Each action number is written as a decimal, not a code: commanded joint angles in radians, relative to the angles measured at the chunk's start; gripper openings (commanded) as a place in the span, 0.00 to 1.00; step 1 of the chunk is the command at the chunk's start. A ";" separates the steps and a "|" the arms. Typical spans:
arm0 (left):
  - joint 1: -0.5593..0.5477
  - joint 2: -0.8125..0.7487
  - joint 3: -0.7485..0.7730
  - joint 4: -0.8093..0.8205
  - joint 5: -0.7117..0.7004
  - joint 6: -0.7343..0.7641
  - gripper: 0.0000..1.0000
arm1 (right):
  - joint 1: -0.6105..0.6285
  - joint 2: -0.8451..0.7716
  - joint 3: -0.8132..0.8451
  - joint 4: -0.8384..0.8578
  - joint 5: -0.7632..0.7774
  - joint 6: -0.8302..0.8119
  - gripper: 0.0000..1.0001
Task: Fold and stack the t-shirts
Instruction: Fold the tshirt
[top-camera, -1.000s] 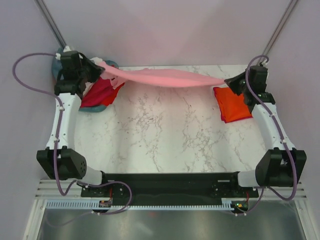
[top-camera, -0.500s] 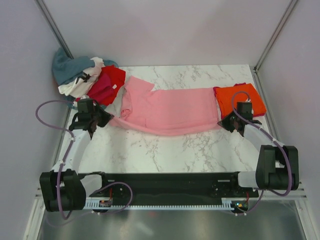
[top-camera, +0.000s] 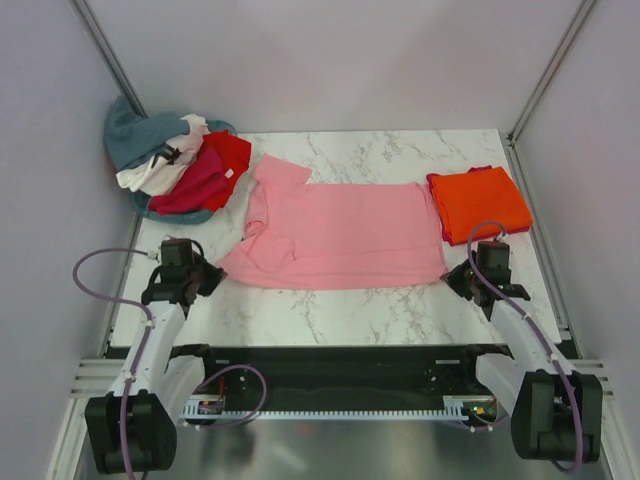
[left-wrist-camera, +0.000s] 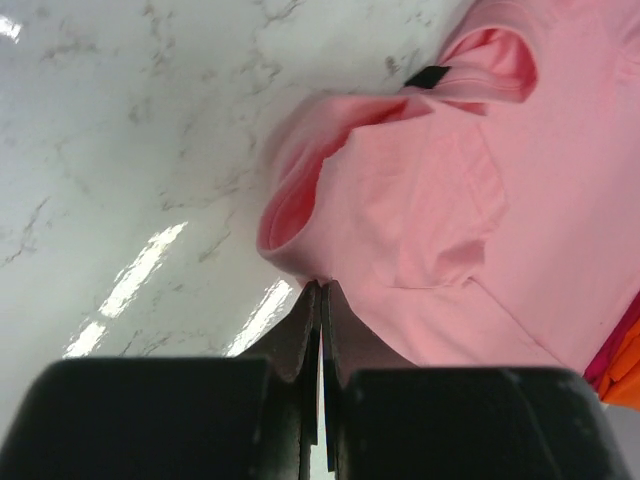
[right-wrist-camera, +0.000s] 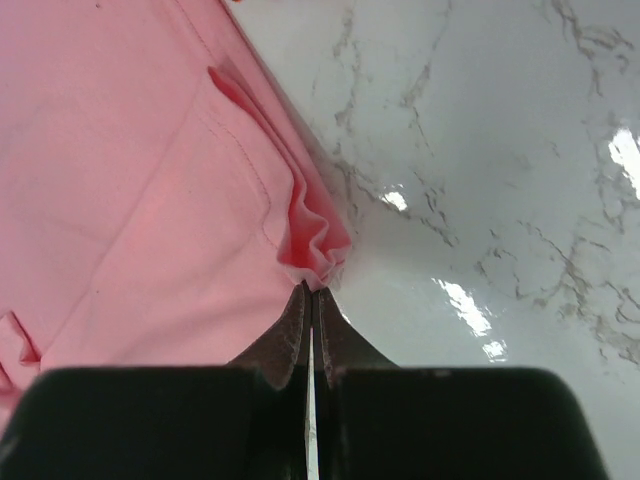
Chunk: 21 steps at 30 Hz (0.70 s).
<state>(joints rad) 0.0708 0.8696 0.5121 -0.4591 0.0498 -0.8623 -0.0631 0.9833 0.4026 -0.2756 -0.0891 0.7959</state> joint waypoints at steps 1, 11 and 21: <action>0.006 -0.052 -0.053 -0.058 -0.042 -0.090 0.02 | -0.004 -0.082 -0.031 -0.059 0.038 0.003 0.00; 0.004 -0.337 -0.156 -0.238 -0.169 -0.227 0.04 | -0.004 -0.211 -0.082 -0.154 0.045 0.034 0.05; 0.004 -0.370 -0.038 -0.277 -0.234 -0.170 0.42 | -0.003 -0.193 0.041 -0.128 0.017 -0.073 0.54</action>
<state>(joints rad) 0.0708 0.4572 0.3943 -0.7326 -0.1280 -1.0672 -0.0631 0.7628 0.3569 -0.4416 -0.0559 0.7856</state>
